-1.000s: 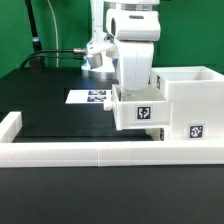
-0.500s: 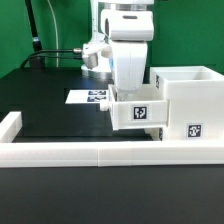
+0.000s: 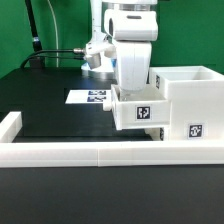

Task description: Assemble drawer

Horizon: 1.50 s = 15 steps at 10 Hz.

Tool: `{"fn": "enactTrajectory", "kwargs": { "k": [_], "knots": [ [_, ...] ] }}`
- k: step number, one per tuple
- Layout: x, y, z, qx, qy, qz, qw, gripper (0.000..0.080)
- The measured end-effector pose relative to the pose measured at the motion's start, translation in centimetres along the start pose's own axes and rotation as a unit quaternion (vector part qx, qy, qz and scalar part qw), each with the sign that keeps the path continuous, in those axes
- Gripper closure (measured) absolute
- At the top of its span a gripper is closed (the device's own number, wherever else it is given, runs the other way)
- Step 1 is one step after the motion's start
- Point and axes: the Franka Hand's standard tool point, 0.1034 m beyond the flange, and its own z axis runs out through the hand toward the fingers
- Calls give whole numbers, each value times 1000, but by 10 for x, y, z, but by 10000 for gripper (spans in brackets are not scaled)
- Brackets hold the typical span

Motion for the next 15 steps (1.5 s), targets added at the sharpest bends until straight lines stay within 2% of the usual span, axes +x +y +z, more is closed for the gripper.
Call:
{"fn": "enactTrajectory", "kwargs": {
  "k": [15],
  "knots": [
    [-3, 3, 1, -5, -11, -29, 999, 755]
  ]
}}
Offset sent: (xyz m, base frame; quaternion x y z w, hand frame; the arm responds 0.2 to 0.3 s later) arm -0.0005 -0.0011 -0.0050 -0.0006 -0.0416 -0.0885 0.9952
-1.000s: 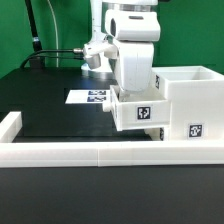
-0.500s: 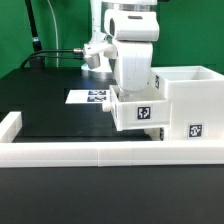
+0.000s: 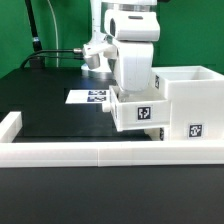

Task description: Assemble drawer

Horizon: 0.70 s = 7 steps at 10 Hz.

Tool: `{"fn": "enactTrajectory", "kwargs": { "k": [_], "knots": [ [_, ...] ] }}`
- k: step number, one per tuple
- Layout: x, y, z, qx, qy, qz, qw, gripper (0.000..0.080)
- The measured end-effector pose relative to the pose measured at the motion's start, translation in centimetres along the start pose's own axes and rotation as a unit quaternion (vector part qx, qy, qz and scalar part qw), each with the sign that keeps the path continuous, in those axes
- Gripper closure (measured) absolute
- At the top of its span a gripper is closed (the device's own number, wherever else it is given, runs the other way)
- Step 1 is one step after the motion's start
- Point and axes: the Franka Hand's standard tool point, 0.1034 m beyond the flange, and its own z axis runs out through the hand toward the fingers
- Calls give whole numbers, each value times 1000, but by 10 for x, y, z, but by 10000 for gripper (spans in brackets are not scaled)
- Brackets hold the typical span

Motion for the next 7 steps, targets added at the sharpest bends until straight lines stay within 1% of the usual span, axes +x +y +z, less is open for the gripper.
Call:
{"fn": "enactTrajectory", "kwargs": {
  "k": [7],
  "knots": [
    [-3, 1, 0, -2, -1, -5, 1000, 755]
  ]
}}
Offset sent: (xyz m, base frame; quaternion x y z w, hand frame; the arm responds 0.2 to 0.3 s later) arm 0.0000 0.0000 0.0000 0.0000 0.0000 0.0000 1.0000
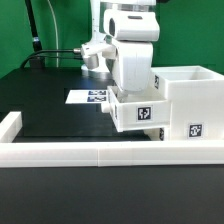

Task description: Assemble drawer

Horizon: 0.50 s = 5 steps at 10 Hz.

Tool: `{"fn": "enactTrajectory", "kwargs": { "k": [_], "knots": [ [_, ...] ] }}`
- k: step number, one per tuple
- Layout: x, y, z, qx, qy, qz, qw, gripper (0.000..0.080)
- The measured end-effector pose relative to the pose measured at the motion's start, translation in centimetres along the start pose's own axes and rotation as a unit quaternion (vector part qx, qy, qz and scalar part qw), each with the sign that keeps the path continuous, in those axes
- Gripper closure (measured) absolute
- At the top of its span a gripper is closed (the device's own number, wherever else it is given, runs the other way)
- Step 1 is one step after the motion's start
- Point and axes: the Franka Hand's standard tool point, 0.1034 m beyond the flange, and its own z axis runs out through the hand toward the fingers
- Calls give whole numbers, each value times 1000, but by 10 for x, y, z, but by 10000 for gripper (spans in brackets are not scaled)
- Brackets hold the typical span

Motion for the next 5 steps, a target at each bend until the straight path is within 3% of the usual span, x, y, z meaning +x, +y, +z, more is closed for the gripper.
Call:
{"fn": "enactTrajectory", "kwargs": {
  "k": [5],
  "knots": [
    [-3, 1, 1, -5, 0, -13, 1000, 755]
  ]
}}
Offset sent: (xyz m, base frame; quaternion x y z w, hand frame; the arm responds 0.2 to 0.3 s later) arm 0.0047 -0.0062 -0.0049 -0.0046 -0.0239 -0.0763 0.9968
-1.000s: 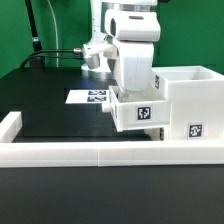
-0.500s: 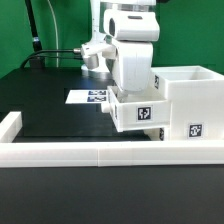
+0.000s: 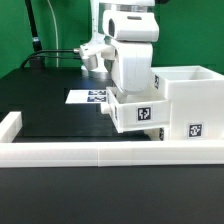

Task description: Assemble drawer

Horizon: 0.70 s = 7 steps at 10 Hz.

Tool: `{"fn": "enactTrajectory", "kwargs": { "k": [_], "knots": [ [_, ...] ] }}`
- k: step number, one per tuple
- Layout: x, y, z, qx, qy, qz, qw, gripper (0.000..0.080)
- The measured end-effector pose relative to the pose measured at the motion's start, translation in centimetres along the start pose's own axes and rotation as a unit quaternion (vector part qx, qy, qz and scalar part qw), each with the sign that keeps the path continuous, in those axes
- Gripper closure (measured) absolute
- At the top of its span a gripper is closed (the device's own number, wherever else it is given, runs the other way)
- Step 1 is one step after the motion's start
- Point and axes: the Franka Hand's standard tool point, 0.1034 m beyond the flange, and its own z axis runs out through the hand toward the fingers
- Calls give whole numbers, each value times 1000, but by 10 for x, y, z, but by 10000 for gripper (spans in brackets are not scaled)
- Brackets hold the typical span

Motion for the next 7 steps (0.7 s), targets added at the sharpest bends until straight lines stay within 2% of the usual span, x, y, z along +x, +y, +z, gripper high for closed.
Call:
{"fn": "enactTrajectory", "kwargs": {
  "k": [2, 5, 7],
  "knots": [
    [-12, -3, 1, 1, 1, 13, 1000, 755],
    [-2, -1, 0, 0, 1, 5, 1000, 755],
    [-4, -1, 1, 0, 1, 6, 1000, 755]
  ]
}}
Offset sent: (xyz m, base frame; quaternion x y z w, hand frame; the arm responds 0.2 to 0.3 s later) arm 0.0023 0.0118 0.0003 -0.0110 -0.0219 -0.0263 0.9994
